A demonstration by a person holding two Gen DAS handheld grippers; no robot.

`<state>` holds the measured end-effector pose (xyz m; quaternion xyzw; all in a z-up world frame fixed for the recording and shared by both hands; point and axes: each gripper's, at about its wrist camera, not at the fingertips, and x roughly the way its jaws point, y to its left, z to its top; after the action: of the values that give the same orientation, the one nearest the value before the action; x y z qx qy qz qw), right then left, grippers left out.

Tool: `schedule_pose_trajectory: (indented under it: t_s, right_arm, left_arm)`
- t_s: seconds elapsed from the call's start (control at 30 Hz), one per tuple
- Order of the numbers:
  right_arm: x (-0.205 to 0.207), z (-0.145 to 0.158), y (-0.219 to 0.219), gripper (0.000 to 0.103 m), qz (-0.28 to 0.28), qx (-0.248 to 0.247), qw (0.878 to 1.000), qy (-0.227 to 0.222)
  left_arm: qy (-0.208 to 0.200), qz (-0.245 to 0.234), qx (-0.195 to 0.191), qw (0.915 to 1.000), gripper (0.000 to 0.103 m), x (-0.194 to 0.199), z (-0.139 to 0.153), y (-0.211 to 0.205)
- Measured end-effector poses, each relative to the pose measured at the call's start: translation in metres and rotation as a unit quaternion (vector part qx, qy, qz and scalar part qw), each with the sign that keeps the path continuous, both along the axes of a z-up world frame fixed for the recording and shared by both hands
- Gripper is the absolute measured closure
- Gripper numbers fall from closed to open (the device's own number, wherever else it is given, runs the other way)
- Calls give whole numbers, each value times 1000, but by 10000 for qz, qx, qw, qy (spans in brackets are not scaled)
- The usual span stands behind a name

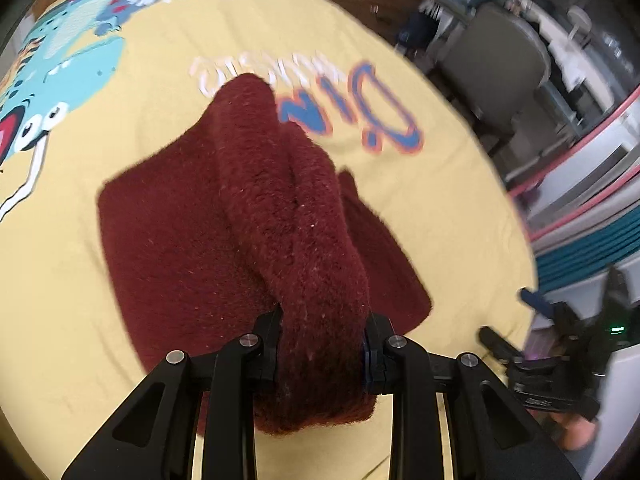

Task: Fold small clothes

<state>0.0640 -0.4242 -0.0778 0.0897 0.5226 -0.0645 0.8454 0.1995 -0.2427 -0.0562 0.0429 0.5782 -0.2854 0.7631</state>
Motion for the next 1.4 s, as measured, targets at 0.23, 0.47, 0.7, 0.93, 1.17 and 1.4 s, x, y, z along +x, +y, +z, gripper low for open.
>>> schedule_pose_trajectory:
  t_s: [0.23,0.47,0.7,0.93,1.17,1.4]
  right_arm:
    - [-12,-14,-11,1,-52,76,9998,148]
    - [-14,-17,-15,1,-113,147,9997,133]
    - [-15,-8,-8,1,8,111,9999,73]
    - [-5,12,15,1,418,107,9990,-62]
    - [31,46,54,1,1008,14,9946,-246]
    - [101,72,105,1,1622,262,9864,-60]
  left_arm:
    - [-24,263,563,9981,70,-12,-45,-19]
    - [-43,193,852,9962,57,-8,-34,-23]
    - [-256,230,609,9975,11,-11,-7,-18]
    - [-424,569,120,9974,1,-11,33,14]
    - [-523,1251,285,9904,1,-2,46,80]
    - [-291,1776,631,9817,1,-9,15,156]
